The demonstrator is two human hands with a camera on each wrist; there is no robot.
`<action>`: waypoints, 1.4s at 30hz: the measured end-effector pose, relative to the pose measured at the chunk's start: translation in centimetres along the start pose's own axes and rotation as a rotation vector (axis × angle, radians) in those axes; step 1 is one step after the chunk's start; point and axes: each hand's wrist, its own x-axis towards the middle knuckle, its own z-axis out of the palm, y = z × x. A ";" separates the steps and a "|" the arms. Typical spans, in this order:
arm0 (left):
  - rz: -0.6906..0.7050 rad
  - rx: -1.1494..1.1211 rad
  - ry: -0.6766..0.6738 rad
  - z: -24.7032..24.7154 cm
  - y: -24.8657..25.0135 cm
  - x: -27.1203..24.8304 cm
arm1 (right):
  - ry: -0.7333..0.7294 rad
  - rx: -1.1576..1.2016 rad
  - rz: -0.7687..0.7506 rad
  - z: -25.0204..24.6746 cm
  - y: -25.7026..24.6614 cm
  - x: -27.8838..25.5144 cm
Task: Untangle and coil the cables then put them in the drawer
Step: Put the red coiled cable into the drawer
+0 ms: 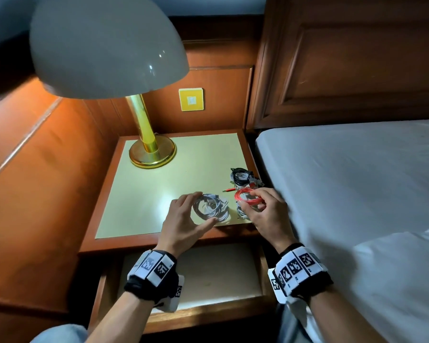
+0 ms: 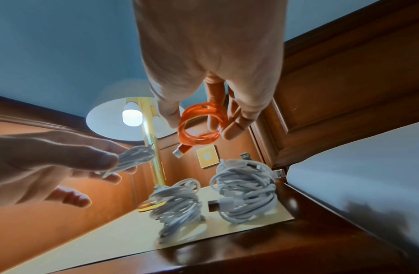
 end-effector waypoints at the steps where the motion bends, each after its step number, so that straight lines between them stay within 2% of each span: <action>1: -0.003 -0.009 0.008 -0.6 -0.2 -0.8 | -0.012 0.022 -0.005 0.1 -0.4 -0.5; 7: -0.079 0.009 0.030 -4.1 -2.2 -7.5 | -0.121 0.105 -0.105 2.1 -4.0 -5.0; 14: -0.244 0.095 0.016 -7.0 -5.7 -15.2 | -0.365 0.170 -0.151 7.0 -5.6 -11.4; 17: -0.360 0.108 -0.011 -7.2 -7.3 -17.3 | -0.480 0.138 -0.120 9.4 -5.0 -13.5; 23: -0.600 0.125 -0.127 -6.9 -9.8 -18.8 | -0.619 0.046 -0.003 13.6 -3.6 -15.4; 27: -0.656 0.140 -0.155 -6.2 -10.7 -18.5 | -0.698 -0.053 -0.008 15.4 -3.5 -15.6; 32: -0.762 0.214 -0.250 -5.2 -11.8 -18.3 | -0.845 -0.177 0.020 17.3 -3.6 -15.4; 42: -0.919 0.361 -0.447 -4.0 -13.2 -16.4 | -0.939 -0.246 0.137 20.9 -3.5 -15.6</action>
